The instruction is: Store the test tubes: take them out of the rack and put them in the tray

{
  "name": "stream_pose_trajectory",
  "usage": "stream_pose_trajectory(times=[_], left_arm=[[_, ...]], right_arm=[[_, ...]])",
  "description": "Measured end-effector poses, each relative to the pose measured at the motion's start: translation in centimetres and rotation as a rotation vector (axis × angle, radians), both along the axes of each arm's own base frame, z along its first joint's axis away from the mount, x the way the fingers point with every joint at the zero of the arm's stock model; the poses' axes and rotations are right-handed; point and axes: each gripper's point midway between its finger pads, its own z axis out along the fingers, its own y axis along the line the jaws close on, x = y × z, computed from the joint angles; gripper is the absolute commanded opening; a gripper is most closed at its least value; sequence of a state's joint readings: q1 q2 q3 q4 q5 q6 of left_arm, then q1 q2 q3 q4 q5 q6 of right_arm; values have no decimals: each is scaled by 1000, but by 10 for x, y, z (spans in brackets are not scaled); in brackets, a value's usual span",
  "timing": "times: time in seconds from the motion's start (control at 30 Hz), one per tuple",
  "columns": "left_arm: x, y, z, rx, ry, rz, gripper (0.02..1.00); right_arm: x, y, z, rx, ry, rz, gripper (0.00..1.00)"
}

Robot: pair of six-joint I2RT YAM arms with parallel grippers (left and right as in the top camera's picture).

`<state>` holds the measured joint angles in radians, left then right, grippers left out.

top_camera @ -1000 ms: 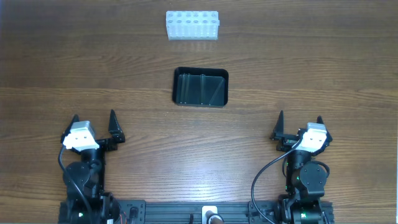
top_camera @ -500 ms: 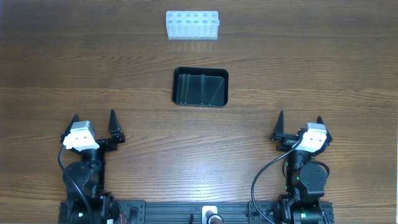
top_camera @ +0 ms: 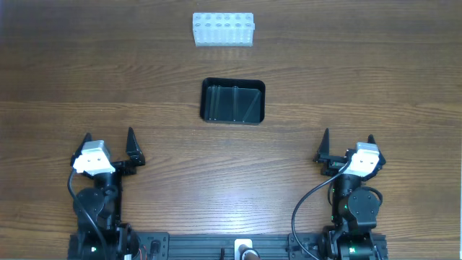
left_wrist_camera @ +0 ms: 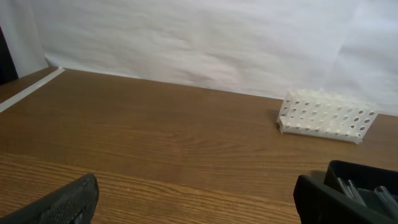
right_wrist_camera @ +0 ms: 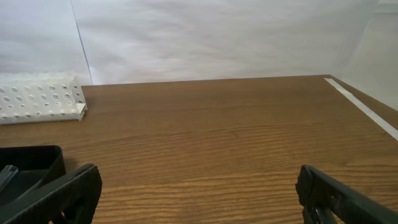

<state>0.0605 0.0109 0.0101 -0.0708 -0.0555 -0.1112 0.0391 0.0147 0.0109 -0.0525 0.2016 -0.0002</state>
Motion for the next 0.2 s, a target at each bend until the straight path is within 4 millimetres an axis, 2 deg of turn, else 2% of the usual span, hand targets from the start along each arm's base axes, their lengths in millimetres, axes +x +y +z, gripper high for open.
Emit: stream_pose_trajectory(times=[0.2], left_arm=[[0, 0, 0, 0, 0, 0, 998]], right_arm=[[0, 0, 0, -1, 0, 0, 991]])
